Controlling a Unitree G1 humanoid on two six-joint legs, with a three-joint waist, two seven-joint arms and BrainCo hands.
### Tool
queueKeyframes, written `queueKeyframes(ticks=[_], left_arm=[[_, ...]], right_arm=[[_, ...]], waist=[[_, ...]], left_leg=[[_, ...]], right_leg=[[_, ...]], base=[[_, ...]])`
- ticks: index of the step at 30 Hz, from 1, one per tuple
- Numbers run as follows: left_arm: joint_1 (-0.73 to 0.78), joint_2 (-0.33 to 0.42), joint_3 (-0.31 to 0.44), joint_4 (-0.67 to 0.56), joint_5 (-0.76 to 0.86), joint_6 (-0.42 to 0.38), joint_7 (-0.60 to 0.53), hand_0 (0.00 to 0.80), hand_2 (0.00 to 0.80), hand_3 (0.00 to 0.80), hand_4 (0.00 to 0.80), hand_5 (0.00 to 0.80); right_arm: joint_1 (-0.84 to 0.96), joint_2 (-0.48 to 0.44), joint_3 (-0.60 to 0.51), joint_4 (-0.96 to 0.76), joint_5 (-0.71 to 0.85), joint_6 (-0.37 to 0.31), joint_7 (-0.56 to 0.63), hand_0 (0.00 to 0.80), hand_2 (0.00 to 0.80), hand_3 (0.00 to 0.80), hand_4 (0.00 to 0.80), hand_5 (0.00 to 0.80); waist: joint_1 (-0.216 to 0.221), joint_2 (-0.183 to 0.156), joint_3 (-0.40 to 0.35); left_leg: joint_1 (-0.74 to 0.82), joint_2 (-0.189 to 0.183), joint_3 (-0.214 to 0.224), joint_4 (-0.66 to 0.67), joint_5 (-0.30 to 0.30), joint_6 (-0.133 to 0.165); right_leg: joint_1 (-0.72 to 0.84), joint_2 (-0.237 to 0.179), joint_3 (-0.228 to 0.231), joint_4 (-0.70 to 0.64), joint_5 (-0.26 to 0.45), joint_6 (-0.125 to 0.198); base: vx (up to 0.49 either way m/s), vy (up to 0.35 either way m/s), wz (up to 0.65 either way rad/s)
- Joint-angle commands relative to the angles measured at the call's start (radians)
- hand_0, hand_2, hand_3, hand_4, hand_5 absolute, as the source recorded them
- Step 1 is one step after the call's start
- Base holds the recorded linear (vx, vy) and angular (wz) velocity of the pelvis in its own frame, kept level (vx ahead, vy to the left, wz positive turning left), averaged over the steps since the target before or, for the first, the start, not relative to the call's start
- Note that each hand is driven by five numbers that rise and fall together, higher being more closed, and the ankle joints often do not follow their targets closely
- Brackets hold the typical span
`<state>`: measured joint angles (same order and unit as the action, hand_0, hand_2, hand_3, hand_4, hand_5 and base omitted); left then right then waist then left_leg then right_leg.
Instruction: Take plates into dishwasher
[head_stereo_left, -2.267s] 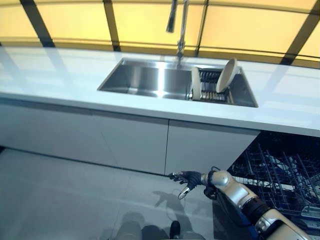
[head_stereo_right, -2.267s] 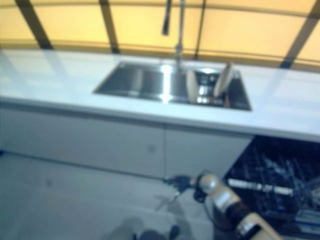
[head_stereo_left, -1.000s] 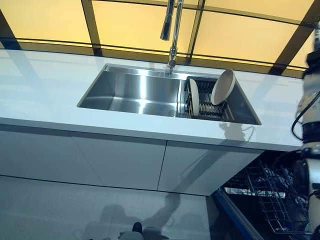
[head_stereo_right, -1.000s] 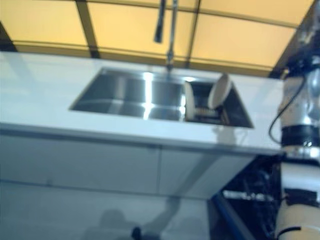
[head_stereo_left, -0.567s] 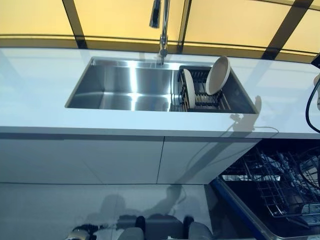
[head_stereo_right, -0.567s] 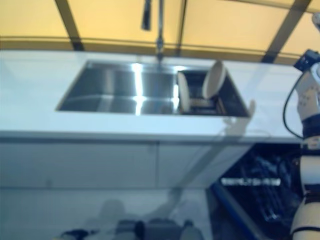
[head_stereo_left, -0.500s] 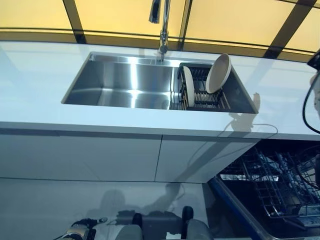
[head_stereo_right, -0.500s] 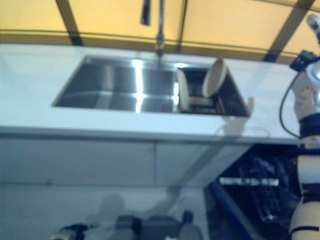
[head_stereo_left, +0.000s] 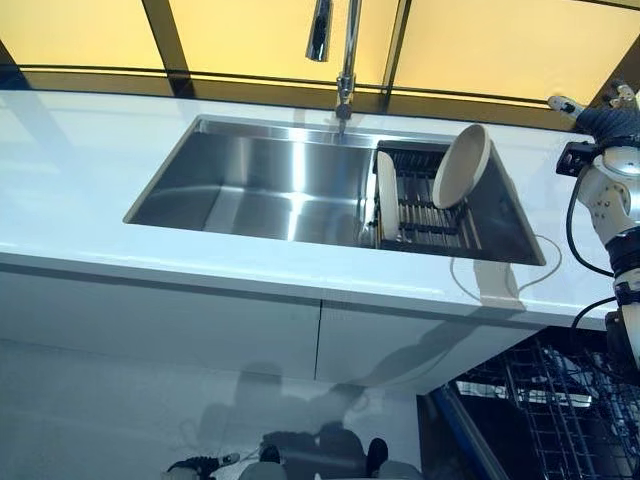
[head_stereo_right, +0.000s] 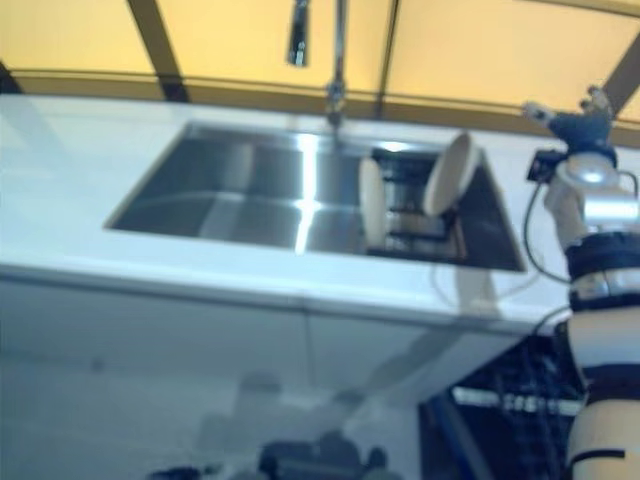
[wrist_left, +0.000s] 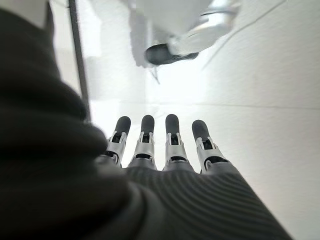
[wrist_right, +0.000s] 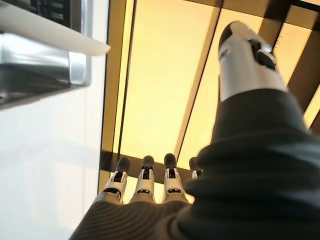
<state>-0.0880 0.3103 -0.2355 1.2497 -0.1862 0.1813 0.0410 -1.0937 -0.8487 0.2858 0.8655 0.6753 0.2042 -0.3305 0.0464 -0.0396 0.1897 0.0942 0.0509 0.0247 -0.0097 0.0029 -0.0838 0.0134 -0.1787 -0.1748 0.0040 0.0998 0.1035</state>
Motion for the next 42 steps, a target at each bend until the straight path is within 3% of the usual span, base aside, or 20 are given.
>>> queueKeyframes(ticks=[1,5,8,10,11,12,13,15,16,18,23,28,32,42], left_arm=[[-0.004,0.063,-0.04,0.021,0.065,0.004,-0.018,0.0,0.0,0.0,0.0,0.0],[0.021,0.087,-0.037,0.008,0.038,0.021,0.001,0.0,0.0,0.0,0.0,0.0],[0.028,0.079,-0.021,0.004,0.002,0.024,0.03,0.0,0.0,0.0,0.0,0.0],[0.022,0.067,0.002,0.016,0.011,0.024,0.017,0.0,0.0,0.0,0.0,0.0],[0.023,0.054,-0.002,0.021,0.005,0.001,0.013,0.0,0.0,0.0,0.0,0.0],[0.023,0.053,-0.002,0.022,0.005,0.001,0.013,0.0,0.0,0.0,0.0,0.0],[0.013,0.039,-0.023,-0.006,-0.023,0.008,0.028,0.0,0.0,0.0,0.0,0.0],[-0.017,0.033,-0.048,-0.025,-0.014,0.004,0.022,0.0,0.0,0.0,0.0,0.0],[-0.028,0.032,-0.062,-0.043,-0.006,0.023,0.014,0.0,0.0,0.0,0.0,0.0],[-0.048,0.041,-0.081,-0.058,-0.026,0.034,0.019,0.0,0.0,0.0,0.0,0.0],[-0.058,0.052,-0.078,-0.053,-0.08,0.043,0.038,0.0,0.0,0.0,0.0,0.0],[-0.023,0.045,-0.07,-0.026,-0.046,0.009,0.025,0.0,0.0,0.0,0.0,0.0],[-0.008,0.04,-0.073,-0.029,-0.028,-0.006,0.019,0.0,0.0,0.0,0.0,0.0],[-0.001,0.06,-0.079,-0.034,-0.049,-0.016,0.042,0.0,0.0,0.0,0.0,0.0]], right_arm=[[-0.024,-0.016,0.025,-0.053,-0.007,-0.012,-0.029,0.0,0.0,0.0,0.0,0.0],[0.01,0.018,0.013,-0.058,-0.017,0.014,-0.062,0.0,0.0,0.0,0.0,0.0],[-0.015,0.019,0.01,-0.036,-0.026,0.044,-0.025,0.0,0.0,0.0,0.0,0.0],[-0.045,0.012,0.024,0.004,-0.027,0.061,0.005,0.0,0.0,0.0,0.0,0.0],[-0.055,0.001,0.04,0.03,-0.02,0.059,0.012,0.0,0.0,0.0,0.0,0.0],[-0.056,0.001,0.041,0.031,-0.02,0.059,0.012,0.0,0.0,0.0,0.0,0.0],[-0.051,-0.001,0.061,0.022,0.001,0.064,-0.03,0.0,0.0,0.0,0.0,0.0],[-0.063,-0.001,0.085,-0.001,0.004,0.063,-0.062,0.0,0.0,0.0,0.0,0.0],[-0.059,-0.004,0.08,-0.024,0.007,0.057,-0.097,0.0,0.0,0.0,0.0,0.0],[-0.038,0.0,0.056,-0.053,-0.053,0.065,-0.105,0.0,0.0,0.0,0.0,0.0],[-0.031,0.003,0.04,-0.1,-0.051,0.057,-0.094,0.0,0.0,0.0,0.0,0.0],[-0.071,0.002,0.08,-0.084,-0.075,0.079,-0.102,0.0,0.0,0.0,0.0,0.0],[-0.098,-0.003,0.104,-0.067,-0.065,0.14,-0.079,0.0,0.0,0.0,0.0,0.0],[-0.265,-0.062,0.207,-0.064,0.043,0.23,-0.118,0.0,0.0,0.0,0.0,0.0]], waist=[[0.035,-0.03,0.003],[0.022,-0.021,0.025],[0.03,-0.022,0.017],[0.025,-0.033,0.002],[0.033,-0.042,0.008],[0.03,-0.041,0.005],[0.056,-0.036,0.024],[0.073,-0.025,0.055],[0.066,-0.031,0.056],[0.052,-0.024,0.053],[0.04,-0.021,0.042],[0.054,-0.024,0.02],[0.062,-0.025,0.024],[0.059,-0.04,0.048]], left_leg=[[-0.009,-0.036,-0.017,0.116,-0.094,0.058],[0.02,-0.039,0.012,0.109,-0.097,0.075],[0.022,-0.017,0.035,0.117,-0.087,0.056],[0.012,-0.005,0.056,0.196,-0.091,0.032],[-0.068,0.021,0.043,0.36,0.002,-0.002],[-0.076,0.023,0.04,0.366,0.0,-0.003],[-0.19,0.06,0.021,0.31,0.107,-0.043],[-0.238,0.109,0.06,0.144,0.181,-0.06],[-0.204,0.09,0.052,0.115,0.132,-0.038],[-0.144,0.073,0.059,0.046,0.106,-0.02],[-0.089,0.056,0.072,-0.022,0.089,-0.011],[-0.086,0.063,0.064,-0.039,0.09,-0.018],[-0.083,0.072,0.064,-0.058,0.097,-0.025],[-0.134,0.073,0.053,-0.078,0.112,-0.038]], right_leg=[[-0.085,-0.124,0.037,0.134,0.083,0.053],[-0.108,-0.063,0.011,0.163,0.049,0.044],[-0.059,-0.041,-0.006,0.104,0.018,0.031],[-0.042,-0.029,-0.019,0.083,0.0,0.005],[-0.01,-0.017,-0.013,0.062,-0.008,-0.017],[-0.013,-0.016,-0.016,0.062,-0.007,-0.018],[0.041,-0.003,0.0,0.038,-0.027,-0.011],[0.101,-0.002,-0.01,0.0,-0.031,0.006],[0.089,-0.016,-0.014,-0.002,-0.023,0.013],[0.063,-0.039,-0.023,0.005,-0.011,0.036],[0.026,-0.054,-0.036,-0.008,0.009,0.059],[0.035,-0.045,-0.045,-0.034,0.001,0.05],[0.043,-0.042,-0.049,-0.054,0.005,0.05],[0.005,-0.027,-0.046,-0.086,0.026,0.057]], base=[[0.142,0.057,-0.02],[0.173,-0.006,-0.2],[0.167,-0.087,-0.22],[0.162,-0.028,-0.18],[0.102,-0.026,-0.01],[0.183,0.054,-0.01],[0.139,0.112,-0.02],[0.15,0.121,0.1],[0.12,0.099,-0.07],[0.019,0.107,-0.42],[0.035,0.042,-0.39],[0.08,-0.01,0.15],[0.047,-0.013,0.04],[-0.017,-0.01,0.05]])
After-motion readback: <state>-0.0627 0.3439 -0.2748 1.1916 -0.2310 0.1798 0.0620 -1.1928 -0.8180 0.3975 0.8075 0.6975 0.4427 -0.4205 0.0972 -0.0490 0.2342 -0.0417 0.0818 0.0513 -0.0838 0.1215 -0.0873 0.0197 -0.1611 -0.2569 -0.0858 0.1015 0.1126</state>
